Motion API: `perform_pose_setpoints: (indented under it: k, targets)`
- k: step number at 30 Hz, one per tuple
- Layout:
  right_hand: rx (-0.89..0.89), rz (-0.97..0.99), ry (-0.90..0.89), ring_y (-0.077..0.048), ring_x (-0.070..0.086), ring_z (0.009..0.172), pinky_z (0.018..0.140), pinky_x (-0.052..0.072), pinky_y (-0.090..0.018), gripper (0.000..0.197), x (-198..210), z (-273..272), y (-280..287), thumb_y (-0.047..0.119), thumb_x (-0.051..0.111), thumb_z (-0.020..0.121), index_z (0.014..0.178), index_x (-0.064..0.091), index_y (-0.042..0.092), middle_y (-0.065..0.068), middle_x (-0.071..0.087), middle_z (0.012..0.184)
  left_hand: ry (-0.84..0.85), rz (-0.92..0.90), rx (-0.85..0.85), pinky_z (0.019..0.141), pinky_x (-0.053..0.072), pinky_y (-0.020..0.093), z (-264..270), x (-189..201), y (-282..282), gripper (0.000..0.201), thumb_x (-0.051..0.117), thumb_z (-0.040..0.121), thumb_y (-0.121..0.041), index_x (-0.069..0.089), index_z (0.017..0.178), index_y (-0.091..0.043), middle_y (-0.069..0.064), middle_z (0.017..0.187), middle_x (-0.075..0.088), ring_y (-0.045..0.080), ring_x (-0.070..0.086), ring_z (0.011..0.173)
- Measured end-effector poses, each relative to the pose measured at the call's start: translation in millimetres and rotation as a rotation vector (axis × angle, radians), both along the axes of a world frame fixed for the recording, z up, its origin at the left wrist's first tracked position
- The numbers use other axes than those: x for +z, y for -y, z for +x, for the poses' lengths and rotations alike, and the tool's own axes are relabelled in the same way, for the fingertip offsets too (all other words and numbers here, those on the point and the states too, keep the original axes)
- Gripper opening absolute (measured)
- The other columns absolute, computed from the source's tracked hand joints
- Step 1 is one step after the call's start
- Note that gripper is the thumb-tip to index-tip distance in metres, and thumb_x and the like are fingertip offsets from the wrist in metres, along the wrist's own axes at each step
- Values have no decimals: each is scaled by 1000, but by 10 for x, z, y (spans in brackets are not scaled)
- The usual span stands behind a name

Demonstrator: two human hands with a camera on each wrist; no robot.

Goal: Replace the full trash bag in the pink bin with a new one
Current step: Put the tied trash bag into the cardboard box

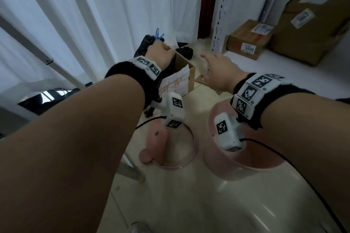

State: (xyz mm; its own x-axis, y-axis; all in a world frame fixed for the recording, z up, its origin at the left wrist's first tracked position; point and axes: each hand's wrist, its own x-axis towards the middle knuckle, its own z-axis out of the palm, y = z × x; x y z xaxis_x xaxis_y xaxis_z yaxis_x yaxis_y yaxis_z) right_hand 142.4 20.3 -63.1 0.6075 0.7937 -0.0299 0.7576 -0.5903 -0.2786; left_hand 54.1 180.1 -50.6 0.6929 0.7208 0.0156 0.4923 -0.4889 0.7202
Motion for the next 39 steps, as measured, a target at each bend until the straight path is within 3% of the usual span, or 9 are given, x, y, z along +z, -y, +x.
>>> perform_pose_setpoints:
  k: [2,6,8,13,17,20,26,32,39]
  targets:
    - [-40,19,-13,-37,35,133,109,34,-46,64,115,-41,266,22,51,90,147,23,19,-17,34,146,10,18,-49,68,39,32,-48,162,291,36,49,90,-24,45,56,-14,9,62,44,26,51,61]
    - [-137,79,-23,-38,40,127,106,36,-50,61,197,-113,872,33,57,87,140,35,14,-19,41,139,26,20,-170,80,43,29,-44,307,907,28,48,92,-25,62,97,-1,20,102,65,31,61,103]
    - [-188,93,-48,-38,41,125,105,37,-48,56,130,-138,1205,31,56,89,138,37,11,-19,42,136,32,35,-206,78,39,24,-4,301,1223,30,48,94,-24,60,109,-2,14,109,63,26,59,104]
    - [-289,-14,-93,-35,43,128,106,39,-43,59,-183,9,1946,29,54,90,143,33,15,-16,39,141,-12,71,-316,70,33,22,290,127,1828,16,48,96,-22,52,82,-14,1,83,52,14,50,78]
    - [-400,-37,-123,-36,42,127,105,38,-42,56,-390,340,2303,28,52,90,142,35,15,-16,39,140,-31,89,-397,65,36,18,646,-41,2132,20,47,96,-25,57,107,-11,-2,94,53,12,48,91]
    - [-488,-96,-136,-37,37,129,108,36,-42,55,-631,599,2552,22,52,89,141,35,14,-17,35,142,-88,56,-487,79,38,23,888,-243,2323,21,48,96,-22,59,107,-9,7,106,61,22,57,101]
    - [-721,-198,-79,-38,3,145,116,12,-54,69,-980,1033,2883,38,59,85,144,24,32,-12,-8,159,-81,19,-612,69,29,10,1278,-589,2703,23,52,94,-16,61,110,-1,14,112,63,23,56,105]
    - [-601,-386,-9,-40,-14,145,114,-1,-65,80,-1115,1482,3147,55,60,80,144,12,50,-6,-26,157,-128,6,-661,74,33,14,1673,-751,2909,24,49,95,-19,59,112,-5,10,113,62,22,56,107]
    - [-538,-439,-203,-41,-7,146,114,9,-64,89,-1261,1679,3226,56,62,81,146,1,50,-3,-21,158,-155,31,-665,82,40,22,1927,-950,2983,24,48,95,-17,60,111,-4,12,113,63,25,57,106]
